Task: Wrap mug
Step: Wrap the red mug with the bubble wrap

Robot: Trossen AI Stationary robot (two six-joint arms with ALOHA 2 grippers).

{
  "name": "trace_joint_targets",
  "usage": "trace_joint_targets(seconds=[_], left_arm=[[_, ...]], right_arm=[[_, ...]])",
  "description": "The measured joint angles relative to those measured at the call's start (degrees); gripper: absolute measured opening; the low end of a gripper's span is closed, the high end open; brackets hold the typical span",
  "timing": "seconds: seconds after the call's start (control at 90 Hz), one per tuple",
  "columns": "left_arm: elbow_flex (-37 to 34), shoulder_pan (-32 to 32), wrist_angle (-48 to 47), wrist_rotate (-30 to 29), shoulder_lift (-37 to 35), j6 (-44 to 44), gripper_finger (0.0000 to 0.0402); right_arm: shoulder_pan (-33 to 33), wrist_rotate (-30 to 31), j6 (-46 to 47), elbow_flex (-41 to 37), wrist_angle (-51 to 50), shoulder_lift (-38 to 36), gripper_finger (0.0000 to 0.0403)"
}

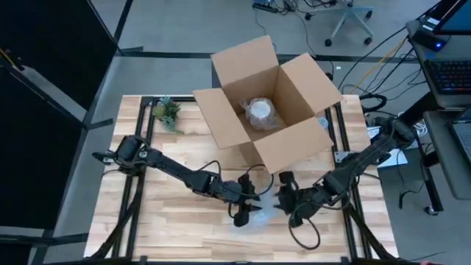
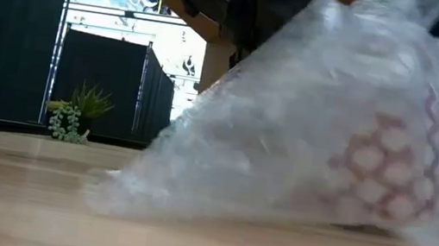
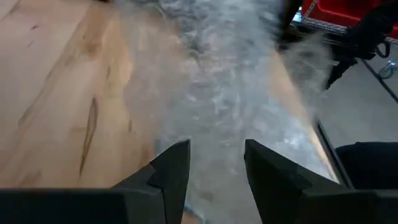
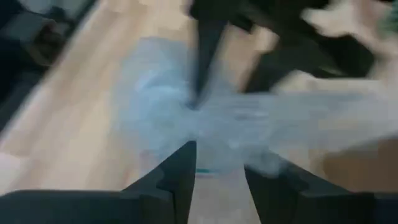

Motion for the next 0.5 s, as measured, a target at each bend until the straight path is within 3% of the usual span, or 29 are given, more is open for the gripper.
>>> trace_joint_targets(seconds=[0.156,0.5], left_arm=[[-0.1,0.0,-0.6,0.4,0.1,-0.3,0.0141],[-0.3,0.0,-2.1,0.2,0.5,-1.6,0.0141]], right_arm=[[0.0,0.5,-0.3,0.1,3.4,1.8,0.0098],[2.2,-0.4,2.3,-0.1,-0.3,1.9,0.0089]])
